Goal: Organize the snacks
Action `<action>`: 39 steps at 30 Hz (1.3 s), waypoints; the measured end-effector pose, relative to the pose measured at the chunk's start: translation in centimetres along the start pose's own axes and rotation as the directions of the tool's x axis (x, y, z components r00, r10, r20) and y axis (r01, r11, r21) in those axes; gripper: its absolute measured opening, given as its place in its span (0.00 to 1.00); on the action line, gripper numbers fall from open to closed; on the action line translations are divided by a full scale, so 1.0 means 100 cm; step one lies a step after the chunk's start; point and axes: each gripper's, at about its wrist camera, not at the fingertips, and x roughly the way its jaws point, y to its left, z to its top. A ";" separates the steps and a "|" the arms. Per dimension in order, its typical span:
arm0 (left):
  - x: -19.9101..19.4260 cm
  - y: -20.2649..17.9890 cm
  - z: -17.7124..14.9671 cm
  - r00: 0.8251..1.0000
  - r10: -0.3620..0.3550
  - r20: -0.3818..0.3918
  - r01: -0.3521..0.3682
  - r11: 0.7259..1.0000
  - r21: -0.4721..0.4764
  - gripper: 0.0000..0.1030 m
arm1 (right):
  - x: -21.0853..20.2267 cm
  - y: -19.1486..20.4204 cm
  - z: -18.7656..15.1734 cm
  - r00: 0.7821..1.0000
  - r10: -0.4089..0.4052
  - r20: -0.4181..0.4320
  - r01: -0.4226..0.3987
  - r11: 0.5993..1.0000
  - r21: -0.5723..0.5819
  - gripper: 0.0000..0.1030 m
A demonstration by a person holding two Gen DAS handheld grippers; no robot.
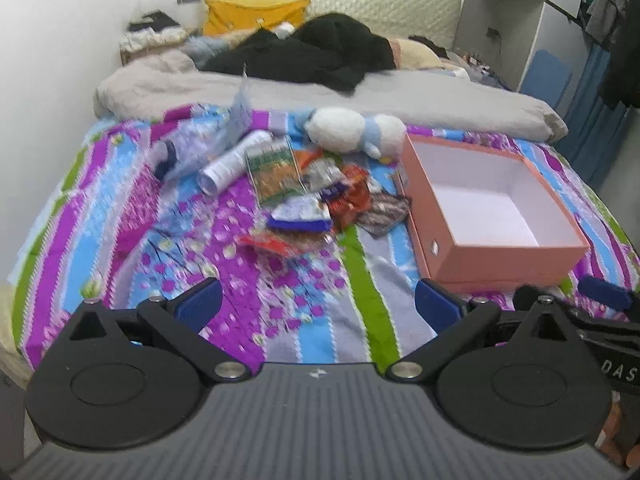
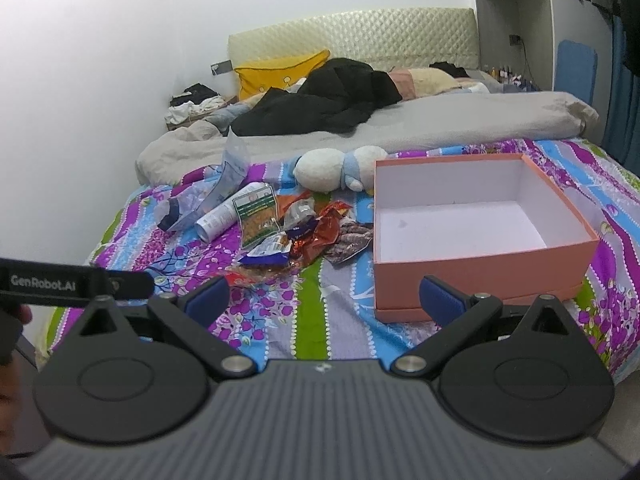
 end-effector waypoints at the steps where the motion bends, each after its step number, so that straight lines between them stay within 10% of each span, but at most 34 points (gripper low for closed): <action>1: -0.001 0.001 0.005 1.000 -0.002 0.004 0.002 1.000 -0.004 1.00 | 0.001 -0.001 0.001 1.000 0.006 -0.001 -0.006 1.000 0.004 1.00; 14: -0.040 -0.015 0.082 0.994 -0.100 -0.047 0.100 0.995 0.000 1.00 | 0.037 0.000 0.030 1.000 0.022 -0.015 -0.023 0.999 -0.046 1.00; 32: -0.067 -0.038 0.140 0.902 -0.247 -0.355 0.261 0.965 -0.008 1.00 | 0.078 0.004 0.051 0.997 -0.015 -0.074 0.007 0.994 -0.108 1.00; 39: -0.062 -0.033 0.147 0.905 -0.239 -0.352 0.256 0.967 0.000 1.00 | 0.090 0.008 0.051 0.995 -0.018 -0.096 0.007 0.994 -0.114 1.00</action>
